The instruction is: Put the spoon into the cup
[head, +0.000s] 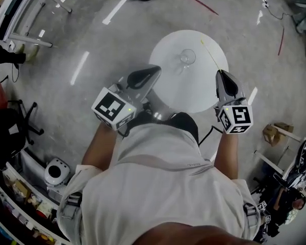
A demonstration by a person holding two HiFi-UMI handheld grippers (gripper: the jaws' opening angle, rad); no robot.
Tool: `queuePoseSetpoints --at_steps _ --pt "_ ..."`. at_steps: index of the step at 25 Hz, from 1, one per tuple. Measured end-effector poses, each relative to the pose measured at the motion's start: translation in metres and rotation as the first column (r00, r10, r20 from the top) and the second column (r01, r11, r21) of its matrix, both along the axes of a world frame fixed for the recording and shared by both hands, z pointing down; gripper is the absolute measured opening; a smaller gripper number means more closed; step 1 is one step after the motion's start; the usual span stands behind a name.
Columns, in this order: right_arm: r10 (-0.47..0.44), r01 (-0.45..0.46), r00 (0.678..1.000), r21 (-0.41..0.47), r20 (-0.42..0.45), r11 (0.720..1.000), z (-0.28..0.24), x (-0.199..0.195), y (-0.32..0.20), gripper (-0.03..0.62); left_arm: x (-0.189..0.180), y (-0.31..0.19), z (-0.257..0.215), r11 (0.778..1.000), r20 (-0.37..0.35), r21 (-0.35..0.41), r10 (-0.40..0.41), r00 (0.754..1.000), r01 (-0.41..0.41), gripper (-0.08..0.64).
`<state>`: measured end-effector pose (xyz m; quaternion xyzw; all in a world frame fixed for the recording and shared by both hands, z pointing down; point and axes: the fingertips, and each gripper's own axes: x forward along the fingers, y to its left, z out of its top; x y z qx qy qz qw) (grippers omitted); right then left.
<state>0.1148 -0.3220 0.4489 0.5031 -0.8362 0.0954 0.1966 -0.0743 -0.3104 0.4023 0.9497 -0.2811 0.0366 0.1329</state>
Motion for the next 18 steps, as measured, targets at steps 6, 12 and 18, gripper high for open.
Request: queuePoseSetpoints --at_steps 6,12,18 --pt "-0.067 0.033 0.989 -0.238 -0.135 0.971 0.086 0.005 -0.028 0.012 0.005 -0.034 0.022 0.998 0.001 -0.051 -0.022 1.0 0.022 0.002" --pt "-0.201 0.093 0.952 -0.407 -0.232 0.909 0.159 0.002 -0.045 0.014 0.009 -0.046 0.038 0.994 0.012 -0.094 -0.059 0.998 0.06 0.002" --pt "-0.29 0.114 0.907 -0.487 -0.304 0.866 0.213 0.002 -0.059 0.014 0.017 -0.055 0.047 0.988 0.036 -0.111 -0.105 0.994 0.108 0.002"
